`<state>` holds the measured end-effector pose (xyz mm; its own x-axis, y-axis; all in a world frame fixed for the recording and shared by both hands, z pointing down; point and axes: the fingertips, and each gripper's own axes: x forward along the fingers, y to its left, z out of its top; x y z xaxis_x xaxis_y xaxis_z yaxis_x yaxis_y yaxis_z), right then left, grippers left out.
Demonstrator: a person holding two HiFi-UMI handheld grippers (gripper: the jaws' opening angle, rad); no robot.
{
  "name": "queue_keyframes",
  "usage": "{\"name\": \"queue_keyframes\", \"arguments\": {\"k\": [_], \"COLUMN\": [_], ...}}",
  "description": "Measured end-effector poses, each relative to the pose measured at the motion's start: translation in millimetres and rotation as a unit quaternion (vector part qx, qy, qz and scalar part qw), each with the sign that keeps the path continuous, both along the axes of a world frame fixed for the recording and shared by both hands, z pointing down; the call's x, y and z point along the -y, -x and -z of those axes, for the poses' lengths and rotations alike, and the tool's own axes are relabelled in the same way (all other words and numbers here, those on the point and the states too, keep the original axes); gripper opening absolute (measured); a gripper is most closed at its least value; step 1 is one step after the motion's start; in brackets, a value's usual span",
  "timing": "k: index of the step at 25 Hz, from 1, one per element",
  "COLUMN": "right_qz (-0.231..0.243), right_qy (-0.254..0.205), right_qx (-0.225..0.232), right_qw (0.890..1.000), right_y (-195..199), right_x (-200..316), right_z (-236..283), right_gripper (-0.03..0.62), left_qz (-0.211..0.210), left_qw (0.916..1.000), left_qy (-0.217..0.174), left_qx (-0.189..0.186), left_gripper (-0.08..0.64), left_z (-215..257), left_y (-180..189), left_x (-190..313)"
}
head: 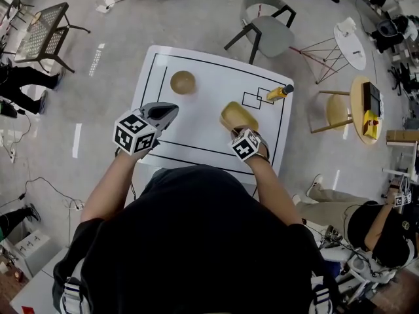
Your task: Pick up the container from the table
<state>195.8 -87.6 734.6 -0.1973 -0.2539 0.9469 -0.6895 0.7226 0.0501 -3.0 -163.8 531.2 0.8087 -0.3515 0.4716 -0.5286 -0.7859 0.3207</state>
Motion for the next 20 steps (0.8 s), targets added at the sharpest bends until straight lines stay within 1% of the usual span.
{"name": "queue_keyframes", "arguments": {"k": [9, 13, 20], "right_qz": [-0.009, -0.012, -0.021], "right_qy": [-0.014, -0.024, -0.028], "right_qx": [-0.005, -0.011, -0.017], "right_qw": [1.000, 1.000, 0.999], "right_y": [-2, -4, -11], "right_x": [0, 0, -5], "right_z": [18, 24, 32], "right_gripper": [0.028, 0.028, 0.028], "left_qz": [-0.006, -0.008, -0.015], "left_qw": [0.9999, 0.9998, 0.9997], "left_qy": [-0.013, -0.016, -0.018], "left_qx": [-0.009, -0.008, -0.008], "left_gripper": [0.006, 0.006, 0.006], "left_z": [11, 13, 14], "left_y": [1, 3, 4], "left_x": [-3, -5, -8]}}
